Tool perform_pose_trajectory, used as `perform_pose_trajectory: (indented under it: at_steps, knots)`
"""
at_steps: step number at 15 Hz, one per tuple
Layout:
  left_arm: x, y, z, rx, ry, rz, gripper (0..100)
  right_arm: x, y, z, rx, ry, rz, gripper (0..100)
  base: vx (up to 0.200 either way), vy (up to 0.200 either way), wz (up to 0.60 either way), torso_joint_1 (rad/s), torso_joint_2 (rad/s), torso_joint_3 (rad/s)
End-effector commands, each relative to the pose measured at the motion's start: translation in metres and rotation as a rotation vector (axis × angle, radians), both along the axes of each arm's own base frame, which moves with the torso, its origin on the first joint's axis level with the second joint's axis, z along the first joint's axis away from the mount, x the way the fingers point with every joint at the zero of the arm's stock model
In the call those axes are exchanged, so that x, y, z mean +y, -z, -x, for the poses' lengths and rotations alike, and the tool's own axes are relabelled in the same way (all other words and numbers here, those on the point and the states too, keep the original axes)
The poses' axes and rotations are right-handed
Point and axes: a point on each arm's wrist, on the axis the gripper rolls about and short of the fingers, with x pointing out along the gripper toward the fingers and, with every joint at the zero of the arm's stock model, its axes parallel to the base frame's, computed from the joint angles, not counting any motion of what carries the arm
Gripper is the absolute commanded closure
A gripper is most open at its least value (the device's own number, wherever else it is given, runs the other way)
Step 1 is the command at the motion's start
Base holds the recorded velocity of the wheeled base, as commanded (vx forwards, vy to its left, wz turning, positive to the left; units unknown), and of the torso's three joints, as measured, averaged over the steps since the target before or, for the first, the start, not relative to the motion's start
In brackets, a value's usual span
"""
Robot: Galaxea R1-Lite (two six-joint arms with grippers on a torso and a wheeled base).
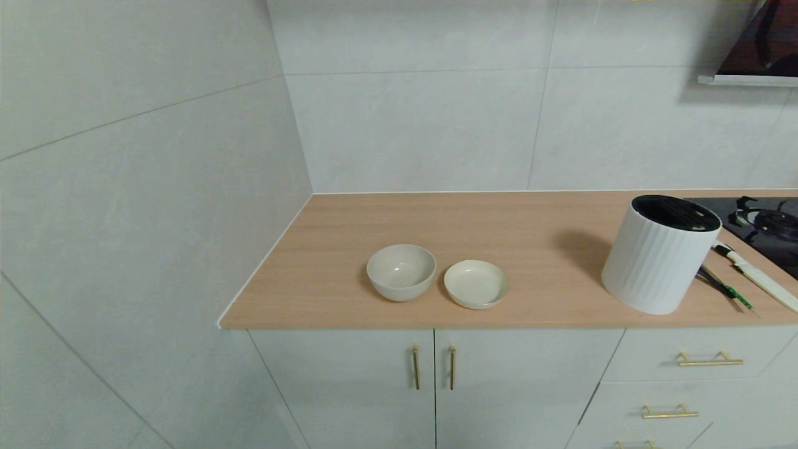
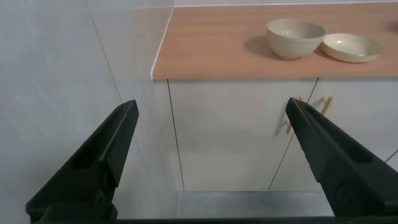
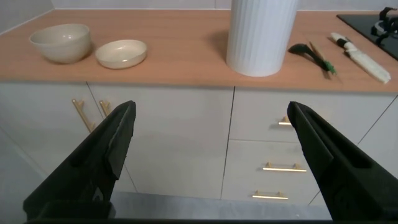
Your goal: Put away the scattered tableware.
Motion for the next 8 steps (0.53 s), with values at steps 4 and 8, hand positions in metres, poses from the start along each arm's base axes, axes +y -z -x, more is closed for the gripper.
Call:
perform_pose_trajectory:
  at_steps: [4, 8]
  knots:
    - [0.0000, 0.0000, 0.0000, 0.000, 0.000, 0.000, 0, 0.0000, -0.0001, -0.0001, 0.001, 0.000, 0.001, 0, 0.000, 0.000, 0.00, -0.205, 0.44, 0.236]
    - [0.0000, -0.0001, -0.0001, 0.001, 0.000, 0.000, 0, 0.0000, -0.0001, -0.0001, 0.001, 0.000, 0.001, 0, 0.000, 0.000, 0.00, -0.251, 0.56, 0.303]
